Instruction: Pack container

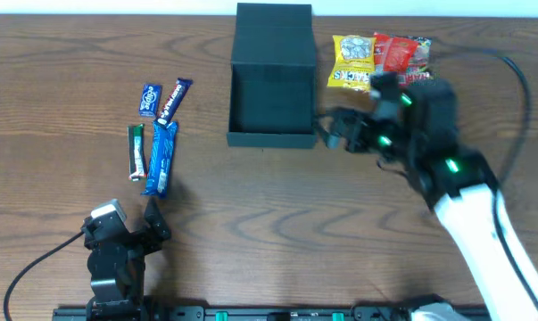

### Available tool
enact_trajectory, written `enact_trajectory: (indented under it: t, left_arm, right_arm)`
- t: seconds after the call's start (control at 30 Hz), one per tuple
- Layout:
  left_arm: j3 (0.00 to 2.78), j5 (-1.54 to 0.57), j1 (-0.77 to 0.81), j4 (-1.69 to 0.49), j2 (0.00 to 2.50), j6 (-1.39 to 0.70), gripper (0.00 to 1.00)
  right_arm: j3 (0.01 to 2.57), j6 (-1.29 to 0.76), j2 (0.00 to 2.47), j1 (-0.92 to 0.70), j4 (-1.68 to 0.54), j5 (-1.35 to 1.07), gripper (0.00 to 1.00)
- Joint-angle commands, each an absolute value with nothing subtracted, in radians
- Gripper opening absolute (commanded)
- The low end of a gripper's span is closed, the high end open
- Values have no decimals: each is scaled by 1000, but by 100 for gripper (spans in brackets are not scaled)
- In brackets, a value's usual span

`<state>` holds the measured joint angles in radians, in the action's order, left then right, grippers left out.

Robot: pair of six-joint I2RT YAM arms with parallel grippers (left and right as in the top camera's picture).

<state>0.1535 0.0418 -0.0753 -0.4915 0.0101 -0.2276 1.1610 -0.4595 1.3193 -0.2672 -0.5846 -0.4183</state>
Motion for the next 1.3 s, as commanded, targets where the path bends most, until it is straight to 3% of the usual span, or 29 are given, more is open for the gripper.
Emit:
enact_trajectory:
  t: [0.0, 0.23, 0.6, 0.67, 0.77, 0.87, 1.27]
  left_arm:
    - [136, 61, -79, -492, 4, -206, 95]
    - [136, 61, -80, -492, 4, -206, 95]
    - [136, 61, -80, -492, 4, -206, 95]
    - [136, 61, -80, -492, 4, -206, 95]
    - [136, 61, -79, -492, 4, -206, 95]
    - [136, 61, -80, -492, 4, -206, 95]
    - [136, 61, -80, -492, 4, -206, 95]
  right_arm:
    - [1316, -384, 1480, -336, -672, -181, 99]
    - [1563, -407, 1807, -382, -850, -16, 99]
    - [1588, -376, 2066, -379, -848, 30, 97]
    - [1588, -368, 2090, -379, -848, 30, 79]
    - [1588, -364, 2110, -380, -850, 30, 35]
    - [1590, -364, 2103, -380, -857, 30, 2]
    - [1591, -361, 2002, -401, -1029, -7, 1]
